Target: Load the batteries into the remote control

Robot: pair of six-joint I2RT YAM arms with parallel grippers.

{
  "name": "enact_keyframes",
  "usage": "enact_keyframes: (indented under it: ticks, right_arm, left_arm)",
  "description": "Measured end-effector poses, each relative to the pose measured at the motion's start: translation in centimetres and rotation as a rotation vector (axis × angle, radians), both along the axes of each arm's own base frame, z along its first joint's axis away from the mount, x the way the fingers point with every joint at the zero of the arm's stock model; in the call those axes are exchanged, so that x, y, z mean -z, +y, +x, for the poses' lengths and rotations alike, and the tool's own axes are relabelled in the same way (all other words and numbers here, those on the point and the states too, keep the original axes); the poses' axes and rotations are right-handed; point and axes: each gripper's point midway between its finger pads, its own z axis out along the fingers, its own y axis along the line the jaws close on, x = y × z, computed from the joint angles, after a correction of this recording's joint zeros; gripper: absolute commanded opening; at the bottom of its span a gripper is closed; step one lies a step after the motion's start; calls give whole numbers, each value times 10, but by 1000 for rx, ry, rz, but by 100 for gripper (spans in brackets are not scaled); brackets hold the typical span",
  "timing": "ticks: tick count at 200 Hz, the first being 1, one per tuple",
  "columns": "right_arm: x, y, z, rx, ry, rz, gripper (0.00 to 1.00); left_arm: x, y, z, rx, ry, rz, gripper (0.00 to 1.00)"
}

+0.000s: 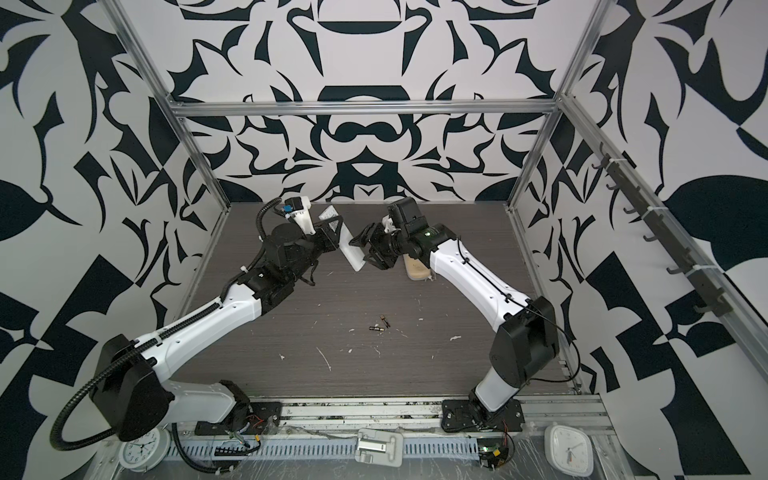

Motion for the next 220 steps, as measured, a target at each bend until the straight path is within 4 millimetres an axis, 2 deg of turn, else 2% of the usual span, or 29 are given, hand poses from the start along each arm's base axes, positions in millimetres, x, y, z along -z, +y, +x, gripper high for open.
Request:
enact_keyframes:
  ticks: [88,149,220]
  right_arm:
    - [8,-2,-9,-11,12,-3,57]
    - [2,0,-16,-36,-3,9,57]
    - [6,0,-22,-61,4,-13,57]
  left_arm:
    - [9,-5,-7,21,21,52,0]
    - [-1,2,-19,27,6,79,0]
    - [3,2,-26,41,8,134,0]
